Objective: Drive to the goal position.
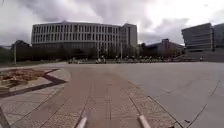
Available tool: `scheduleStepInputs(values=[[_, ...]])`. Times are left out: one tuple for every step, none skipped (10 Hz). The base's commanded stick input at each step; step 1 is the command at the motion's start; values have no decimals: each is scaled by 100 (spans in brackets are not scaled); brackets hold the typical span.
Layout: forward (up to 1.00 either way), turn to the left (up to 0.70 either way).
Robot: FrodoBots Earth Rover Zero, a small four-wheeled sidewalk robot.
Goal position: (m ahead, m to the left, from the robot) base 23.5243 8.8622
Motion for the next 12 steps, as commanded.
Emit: scheduleStepInputs(values=[[70, 36], [70, 36], [70, 36], [70, 36], [70, 10], [70, 1], [70, 1], [70, 1], [70, 1], [70, 1], [70, 1], [70, 1]])
